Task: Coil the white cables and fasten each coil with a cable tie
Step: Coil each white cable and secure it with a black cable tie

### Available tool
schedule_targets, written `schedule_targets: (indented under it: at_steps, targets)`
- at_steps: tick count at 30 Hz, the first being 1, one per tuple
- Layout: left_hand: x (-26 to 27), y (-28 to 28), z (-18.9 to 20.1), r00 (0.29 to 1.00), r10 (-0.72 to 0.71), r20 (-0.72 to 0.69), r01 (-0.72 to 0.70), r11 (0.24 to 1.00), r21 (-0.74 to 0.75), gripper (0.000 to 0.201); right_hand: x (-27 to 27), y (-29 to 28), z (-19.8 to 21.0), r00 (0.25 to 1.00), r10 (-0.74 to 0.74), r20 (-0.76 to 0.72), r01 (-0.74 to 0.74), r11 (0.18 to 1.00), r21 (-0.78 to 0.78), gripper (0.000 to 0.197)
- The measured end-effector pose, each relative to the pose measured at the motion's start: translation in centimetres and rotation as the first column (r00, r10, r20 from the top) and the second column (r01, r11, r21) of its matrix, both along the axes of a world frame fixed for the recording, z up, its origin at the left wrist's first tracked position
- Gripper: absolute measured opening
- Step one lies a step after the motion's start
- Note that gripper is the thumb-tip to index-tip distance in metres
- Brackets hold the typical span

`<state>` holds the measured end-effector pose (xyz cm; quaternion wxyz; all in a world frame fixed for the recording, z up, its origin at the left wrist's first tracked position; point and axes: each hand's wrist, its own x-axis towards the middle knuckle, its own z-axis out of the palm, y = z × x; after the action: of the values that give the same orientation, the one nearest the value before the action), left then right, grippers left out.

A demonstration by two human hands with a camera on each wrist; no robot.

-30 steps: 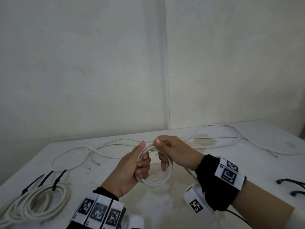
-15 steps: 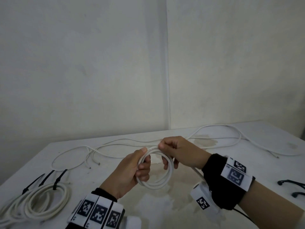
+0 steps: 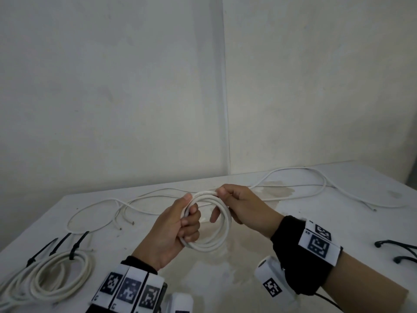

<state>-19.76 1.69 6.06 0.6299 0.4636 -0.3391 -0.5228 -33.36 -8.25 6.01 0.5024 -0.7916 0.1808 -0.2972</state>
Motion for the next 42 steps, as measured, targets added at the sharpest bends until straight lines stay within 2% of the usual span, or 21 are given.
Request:
schedule_targets:
  at_steps: [3,7,9,15,19,21,26,33,35,37,39,42]
  targets:
    - [0.0,0.0,-0.1,1.0,-0.006,0.004,0.006,1.0,0.011,0.037,-0.1,0.0,0.0,1.0,-0.009,0.024,0.008,0.999,0.031,0.033]
    - [0.0,0.0,-0.2,0.998,-0.038,0.04,0.036,0.998,0.041,0.039,-0.2,-0.7,0.3,0.996,-0.007,-0.092,-0.004,0.992,-0.127,0.029]
    - [-0.1,0.0,-0.2,0.998,-0.043,0.051,0.041,0.998,0.051,0.039,-0.3,-1.1,0.3,0.993,-0.001,-0.118,-0.017,0.989,-0.147,0.027]
    - [-1.0,-0.3,0.1,0.974,0.053,0.22,-0.061,0.998,0.03,0.039,-0.4,-1.4,0.2,0.997,-0.022,-0.068,0.012,0.989,-0.144,0.029]
    - [-1.4,-0.7,0.2,0.966,0.118,0.231,-0.122,0.992,0.004,0.038,-0.2,-1.4,-0.1,0.999,-0.051,-0.02,0.046,0.981,-0.188,0.032]
    - [-1.1,-0.7,0.1,0.966,0.139,0.216,-0.142,0.99,-0.003,0.038,-0.5,-1.5,-0.4,0.996,-0.087,-0.017,0.08,0.969,-0.233,0.031]
    - [1.1,-0.2,0.1,0.98,0.197,0.017,-0.196,0.98,-0.035,0.039,-2.3,-2.5,-2.5,0.962,-0.251,-0.107,0.189,0.896,-0.402,0.021]
    - [0.6,-0.3,0.2,0.985,0.172,-0.017,-0.172,0.983,-0.058,0.038,-1.5,-2.0,-2.7,0.922,-0.32,-0.219,0.17,0.841,-0.513,0.013]
    - [0.5,-0.3,0.3,0.986,0.165,-0.035,-0.167,0.983,-0.071,0.038,-0.8,-1.8,-2.6,0.924,-0.313,-0.22,0.2,0.885,-0.419,0.017]
    - [0.3,-0.3,0.5,0.986,0.159,-0.047,-0.162,0.983,-0.08,0.039,-0.3,-1.2,-2.6,0.948,-0.266,-0.172,0.246,0.961,-0.129,0.028]
    - [0.1,-0.4,0.5,0.986,0.153,-0.064,-0.159,0.983,-0.087,0.039,0.1,-0.5,-2.4,0.974,-0.199,-0.106,0.215,0.963,0.165,0.04]
    - [0.1,-0.3,0.6,0.985,0.155,-0.082,-0.162,0.983,-0.087,0.04,0.3,0.2,-2.2,0.992,-0.123,-0.024,0.124,0.94,0.317,0.065]
